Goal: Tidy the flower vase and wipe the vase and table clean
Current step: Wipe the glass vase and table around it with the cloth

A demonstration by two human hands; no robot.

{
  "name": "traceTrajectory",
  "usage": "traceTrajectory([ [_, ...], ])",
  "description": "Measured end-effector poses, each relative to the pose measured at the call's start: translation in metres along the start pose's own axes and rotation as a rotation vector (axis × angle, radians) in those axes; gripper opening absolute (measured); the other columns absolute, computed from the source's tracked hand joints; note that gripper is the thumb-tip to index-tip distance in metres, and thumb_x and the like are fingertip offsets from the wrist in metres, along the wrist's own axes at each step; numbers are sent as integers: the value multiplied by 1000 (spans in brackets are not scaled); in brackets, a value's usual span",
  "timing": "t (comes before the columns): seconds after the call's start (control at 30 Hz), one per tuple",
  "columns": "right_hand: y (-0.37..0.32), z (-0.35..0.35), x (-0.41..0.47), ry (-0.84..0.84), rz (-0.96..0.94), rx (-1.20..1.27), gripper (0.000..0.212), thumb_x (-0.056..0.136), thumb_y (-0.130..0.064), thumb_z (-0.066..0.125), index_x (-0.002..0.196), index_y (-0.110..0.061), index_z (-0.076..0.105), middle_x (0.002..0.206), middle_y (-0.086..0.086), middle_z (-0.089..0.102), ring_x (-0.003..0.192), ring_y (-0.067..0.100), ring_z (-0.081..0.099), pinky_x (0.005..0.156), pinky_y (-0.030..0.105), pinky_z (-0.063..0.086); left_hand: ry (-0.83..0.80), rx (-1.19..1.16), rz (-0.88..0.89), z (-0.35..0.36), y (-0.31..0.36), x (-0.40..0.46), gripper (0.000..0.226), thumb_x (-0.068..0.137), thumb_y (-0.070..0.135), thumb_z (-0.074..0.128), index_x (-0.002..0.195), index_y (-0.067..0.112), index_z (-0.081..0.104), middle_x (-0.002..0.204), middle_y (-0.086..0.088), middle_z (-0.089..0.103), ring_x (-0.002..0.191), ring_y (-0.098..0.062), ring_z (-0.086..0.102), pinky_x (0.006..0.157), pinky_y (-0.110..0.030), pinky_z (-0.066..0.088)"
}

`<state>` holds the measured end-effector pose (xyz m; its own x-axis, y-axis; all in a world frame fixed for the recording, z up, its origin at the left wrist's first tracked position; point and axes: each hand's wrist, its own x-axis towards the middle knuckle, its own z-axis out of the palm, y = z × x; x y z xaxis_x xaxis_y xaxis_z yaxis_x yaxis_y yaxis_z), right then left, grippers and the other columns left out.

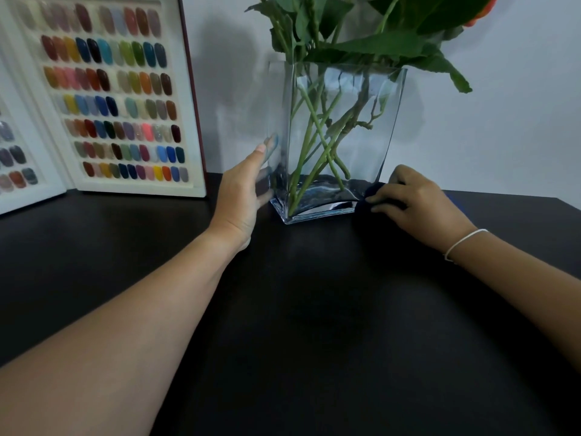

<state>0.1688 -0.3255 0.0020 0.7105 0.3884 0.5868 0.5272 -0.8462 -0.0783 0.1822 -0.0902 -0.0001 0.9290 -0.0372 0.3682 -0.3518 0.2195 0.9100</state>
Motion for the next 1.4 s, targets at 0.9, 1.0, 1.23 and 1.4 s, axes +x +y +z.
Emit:
traceTrajectory([
  [0.9,-79,27,24,-52,-266,85,12,75,-1,68,86,2,69,81,24,56,77,37,54,67,41,47,18,-4,-6,2,-1,1,30,92,39,35,114,38,56,109,29,57,108,3,52,78,-22,47],
  [1.0,-63,22,21,-66,-229,90,12,74,-2,69,86,2,69,80,24,57,75,36,56,67,41,47,4,-8,14,0,-4,2,28,92,37,36,113,39,55,110,28,56,112,-1,50,85,-27,47],
  [1.23,-11,2,5,-39,-10,67,14,73,2,70,87,0,71,79,23,54,72,31,53,70,22,36,-4,-21,28,-2,-5,3,28,92,34,40,114,40,55,124,19,48,123,-10,43,83,-24,46],
  [1.4,-13,-2,8,85,38,88,14,73,2,70,86,0,71,78,24,56,71,28,55,68,15,35,-4,-28,21,-2,-5,2,29,92,33,39,115,38,55,127,19,48,125,-11,42,91,-29,44],
])
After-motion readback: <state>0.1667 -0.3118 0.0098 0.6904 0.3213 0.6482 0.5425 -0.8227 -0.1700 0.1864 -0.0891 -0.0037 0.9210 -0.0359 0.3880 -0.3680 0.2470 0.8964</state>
